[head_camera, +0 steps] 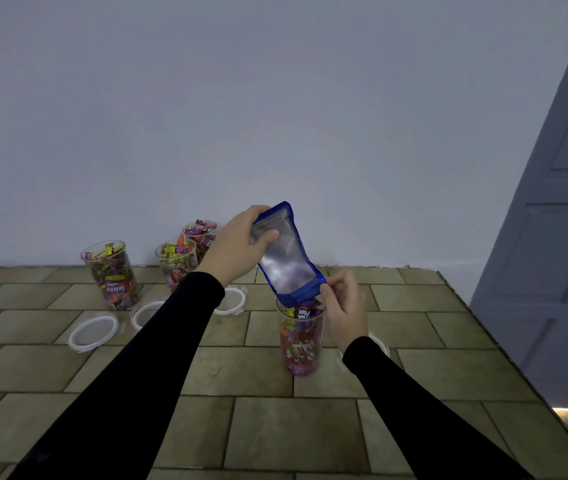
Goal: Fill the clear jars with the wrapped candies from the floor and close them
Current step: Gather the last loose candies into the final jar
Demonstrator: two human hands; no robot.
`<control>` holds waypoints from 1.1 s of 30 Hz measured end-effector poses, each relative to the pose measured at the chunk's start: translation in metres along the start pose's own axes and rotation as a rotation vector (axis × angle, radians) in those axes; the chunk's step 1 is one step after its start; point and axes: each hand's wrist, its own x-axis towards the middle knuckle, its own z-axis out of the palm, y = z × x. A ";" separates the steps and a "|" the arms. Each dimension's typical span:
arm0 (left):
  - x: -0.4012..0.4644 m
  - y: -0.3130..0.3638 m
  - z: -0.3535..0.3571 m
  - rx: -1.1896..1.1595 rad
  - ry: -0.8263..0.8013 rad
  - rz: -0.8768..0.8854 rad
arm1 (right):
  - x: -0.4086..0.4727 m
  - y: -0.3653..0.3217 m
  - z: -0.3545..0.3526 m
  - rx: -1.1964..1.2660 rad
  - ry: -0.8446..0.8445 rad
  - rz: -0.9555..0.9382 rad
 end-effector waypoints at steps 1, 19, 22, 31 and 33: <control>0.001 0.002 -0.001 0.005 -0.001 0.007 | 0.000 -0.001 0.000 0.012 0.004 0.006; -0.008 0.020 -0.006 -0.015 0.234 0.108 | 0.011 -0.018 0.001 0.112 -0.059 0.046; -0.011 0.019 -0.001 0.041 0.250 0.060 | 0.015 -0.024 0.003 0.146 0.012 0.065; -0.015 0.019 0.018 0.130 0.403 0.059 | 0.044 -0.045 0.027 0.109 0.181 0.220; -0.016 0.018 0.020 0.143 0.460 0.084 | 0.045 -0.043 0.030 0.053 0.191 0.216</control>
